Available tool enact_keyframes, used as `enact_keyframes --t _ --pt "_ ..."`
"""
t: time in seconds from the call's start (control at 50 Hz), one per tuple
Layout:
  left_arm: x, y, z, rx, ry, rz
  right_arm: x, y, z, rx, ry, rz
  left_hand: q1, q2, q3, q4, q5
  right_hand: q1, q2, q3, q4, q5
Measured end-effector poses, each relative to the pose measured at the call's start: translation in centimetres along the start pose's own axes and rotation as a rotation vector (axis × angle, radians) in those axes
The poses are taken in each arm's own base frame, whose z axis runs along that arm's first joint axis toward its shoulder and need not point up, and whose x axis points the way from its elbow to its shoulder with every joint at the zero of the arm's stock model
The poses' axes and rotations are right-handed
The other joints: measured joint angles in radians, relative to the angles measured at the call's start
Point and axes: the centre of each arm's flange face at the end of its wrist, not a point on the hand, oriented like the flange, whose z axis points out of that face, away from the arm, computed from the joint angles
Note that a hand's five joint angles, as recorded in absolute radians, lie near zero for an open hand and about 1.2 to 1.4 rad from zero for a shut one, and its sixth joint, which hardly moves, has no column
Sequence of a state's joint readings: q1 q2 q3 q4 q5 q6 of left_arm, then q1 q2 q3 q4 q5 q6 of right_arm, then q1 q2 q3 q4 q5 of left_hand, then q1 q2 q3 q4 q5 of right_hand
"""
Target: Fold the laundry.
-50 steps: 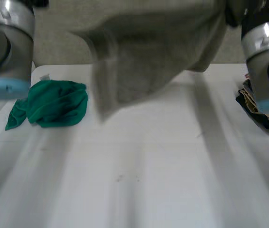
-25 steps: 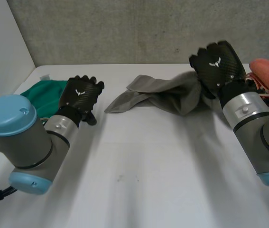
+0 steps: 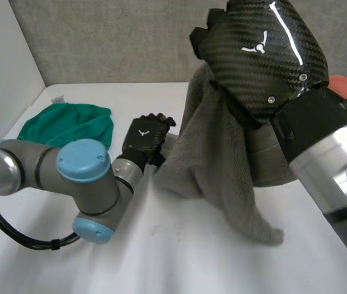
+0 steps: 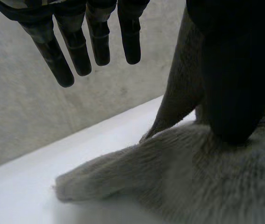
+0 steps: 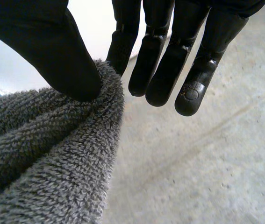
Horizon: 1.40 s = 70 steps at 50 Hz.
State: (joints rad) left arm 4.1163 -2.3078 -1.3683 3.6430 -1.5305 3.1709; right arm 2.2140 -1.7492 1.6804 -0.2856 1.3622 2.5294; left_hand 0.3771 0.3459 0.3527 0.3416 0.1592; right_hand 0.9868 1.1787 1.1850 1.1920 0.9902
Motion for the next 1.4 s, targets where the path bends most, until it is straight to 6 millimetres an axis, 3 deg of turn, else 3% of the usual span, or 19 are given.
enact_keyframes --t 0.14,0.32,0.38,0.42,0.48,0.54,0.66,0.68,0.7,0.82,0.88,1.02,1.08,1.16,1.22,1.3,1.34,1.36,1.4 --pt "1.4 0.2 -0.3 -0.003 0.032 -0.033 -0.9 -1.6 -1.5 0.024 -0.044 0.022 0.0 0.004 0.002 0.004 0.015 0.0 0.0 0.0 0.0 0.0" --pt "2.6 -1.1 -0.8 0.019 0.1 -0.075 -1.3 -1.8 -2.3 0.028 -0.057 0.028 0.074 0.102 0.096 0.107 0.12 0.0 0.0 0.0 0.0 0.0" --pt "4.0 -1.3 -1.4 0.004 0.233 -0.124 -1.3 -1.8 -2.3 0.03 -0.056 0.026 0.394 0.384 0.375 0.389 0.394 0.0 0.0 0.0 0.0 0.0" --pt "4.7 -1.1 -1.7 -0.01 0.309 -0.149 -1.2 -1.7 -2.2 0.029 -0.055 0.025 0.713 0.701 0.676 0.691 0.692 0.0 0.0 0.0 0.0 0.0" --pt "5.1 -1.1 -1.8 -0.016 0.356 -0.166 -1.2 -1.6 -2.2 0.027 -0.053 0.023 0.787 0.82 0.805 0.824 0.81 0.0 0.0 0.0 0.0 0.0" --pt "4.8 -1.4 -1.5 -0.006 0.347 -0.175 -1.1 -1.5 -2.1 0.023 -0.052 0.023 0.787 0.848 0.834 0.854 0.814 0.0 0.0 0.0 0.0 0.0" --pt "-0.9 -4.5 0.3 0.101 -0.005 -0.152 -0.5 -0.5 -1.7 -0.006 -0.028 0.012 0.788 0.85 0.835 0.856 0.814 0.0 0.0 0.0 0.0 0.0" --pt "-0.9 -4.5 0.3 0.101 -0.005 -0.152 -0.5 -0.5 -1.7 -0.006 -0.028 0.012 0.788 0.85 0.835 0.856 0.814 0.0 0.0 0.0 0.0 0.0" --pt "-2.8 -5.5 0.4 0.132 -0.104 -0.14 -0.3 -0.2 -1.6 -0.012 -0.022 0.009 0.788 0.85 0.836 0.856 0.814 0.0 0.0 0.0 0.0 0.0" --pt "-7.3 -8.8 -1.0 0.19 -0.272 -0.05 1.1 2.4 -0.7 -0.083 0.026 -0.013 0.787 0.851 0.837 0.856 0.814 0.0 0.0 0.0 0.0 0.0" --pt "-7.9 -9.9 -2.4 0.197 -0.272 -0.002 1.3 3.7 -0.2 -0.119 0.033 -0.017 0.788 0.851 0.837 0.856 0.814 0.0 0.0 0.0 0.0 0.0" --pt "-7.4 -10.8 -5.7 0.179 -0.244 0.075 0.9 6.5 0.4 -0.198 0.021 -0.013 0.787 0.852 0.839 0.856 0.814 0.0 0.0 0.0 0.0 0.0" --pt "-6.8 -10.1 -7.6 0.134 -0.238 0.147 0.2 9.1 0.9 -0.272 -0.004 0.0 0.787 0.852 0.839 0.856 0.814 0.0 0.0 0.0 0.0 0.0" --pt "-6.4 -8.5 -8.2 0.066 -0.232 0.255 -0.5 12.1 1.6 -0.352 -0.035 0.015 0.787 0.853 0.839 0.856 0.814 0.0 0.0 0.0 0.0 0.0" --pt "-6.3 -7.2 -7.7 0.02 -0.225 0.342 -1.0 13.8 2.2 -0.394 -0.055 0.02 0.787 0.853 0.839 0.857 0.814 0.0 0.0 0.0 0.0 0.0" --pt "-6.4 -6.1 -4.8 0.006 -0.219 0.488 -1.3 16.8 4.3 -0.438 -0.06 -0.005 0.787 0.854 0.84 0.86 0.814 0.0 0.0 0.0 0.0 0.0" --pt "-6.5 -6.2 -4.0 0.02 -0.222 0.51 -1.1 17.3 4.9 -0.437 -0.05 -0.016 0.787 0.854 0.841 0.86 0.814 0.0 0.0 0.0 0.0 0.0" --pt "-6.7 -7.2 -1.9 0.072 -0.236 0.55 -0.7 17.9 6.3 -0.429 -0.021 -0.04 0.787 0.854 0.841 0.86 0.814 0.0 0.0 0.0 0.0 0.0" --pt "-6.9 -8.8 0.2 0.142 -0.258 0.576 0.1 18.3 8.0 -0.402 0.026 -0.069 0.787 0.854 0.841 0.86 0.814 0.0 0.001 0.0 0.0 0.0"
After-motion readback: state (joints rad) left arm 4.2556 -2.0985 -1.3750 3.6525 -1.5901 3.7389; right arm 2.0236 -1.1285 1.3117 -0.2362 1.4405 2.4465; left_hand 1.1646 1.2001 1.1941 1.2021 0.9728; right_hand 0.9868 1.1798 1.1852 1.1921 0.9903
